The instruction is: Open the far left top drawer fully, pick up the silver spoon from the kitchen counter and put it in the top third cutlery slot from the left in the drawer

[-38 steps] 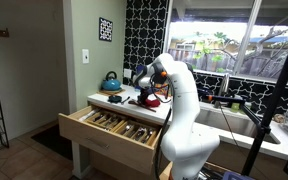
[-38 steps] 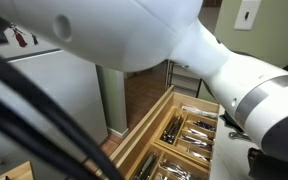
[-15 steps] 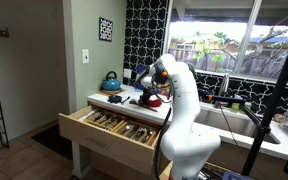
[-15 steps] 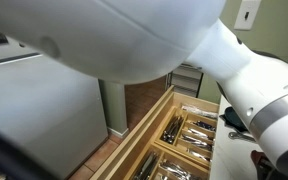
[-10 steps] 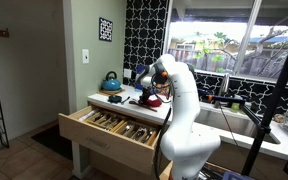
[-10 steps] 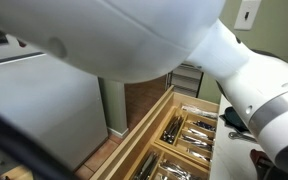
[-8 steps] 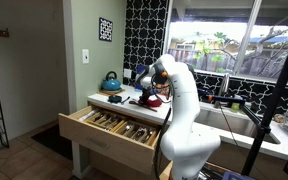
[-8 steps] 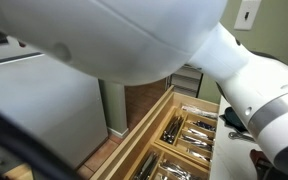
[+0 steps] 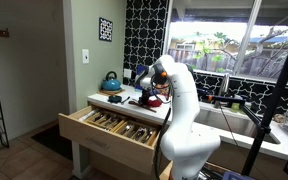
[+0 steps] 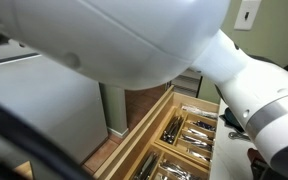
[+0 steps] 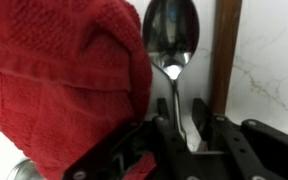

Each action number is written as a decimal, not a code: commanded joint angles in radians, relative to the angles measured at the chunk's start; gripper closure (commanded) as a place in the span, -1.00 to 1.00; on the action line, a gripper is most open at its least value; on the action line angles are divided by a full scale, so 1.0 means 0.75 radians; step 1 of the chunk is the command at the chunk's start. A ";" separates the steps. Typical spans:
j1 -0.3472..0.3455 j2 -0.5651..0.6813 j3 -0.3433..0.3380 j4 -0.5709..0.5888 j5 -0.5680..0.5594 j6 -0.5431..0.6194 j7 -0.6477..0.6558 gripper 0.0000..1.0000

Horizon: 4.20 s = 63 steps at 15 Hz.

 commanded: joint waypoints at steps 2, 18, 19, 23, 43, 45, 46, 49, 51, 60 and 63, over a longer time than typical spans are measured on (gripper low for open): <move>-0.007 0.004 0.006 0.029 0.001 -0.031 -0.039 1.00; 0.027 -0.189 0.037 -0.022 0.026 -0.019 -0.293 0.96; 0.036 -0.204 0.044 -0.032 0.032 -0.027 -0.321 0.96; 0.112 -0.296 0.051 -0.113 0.000 -0.071 -0.381 0.96; 0.387 -0.433 0.102 -0.286 -0.052 0.005 -0.924 0.96; 0.420 -0.374 0.136 -0.225 -0.017 -0.007 -1.008 0.96; 0.433 -0.352 0.155 -0.203 0.000 -0.012 -1.056 0.96; 0.450 -0.285 0.214 -0.143 0.058 -0.042 -1.228 0.96; 0.451 -0.218 0.251 -0.100 0.087 -0.061 -1.351 0.96; 0.425 0.027 0.307 0.045 0.047 -0.198 -1.892 0.96; 0.429 0.090 0.290 0.083 0.026 -0.234 -1.957 0.96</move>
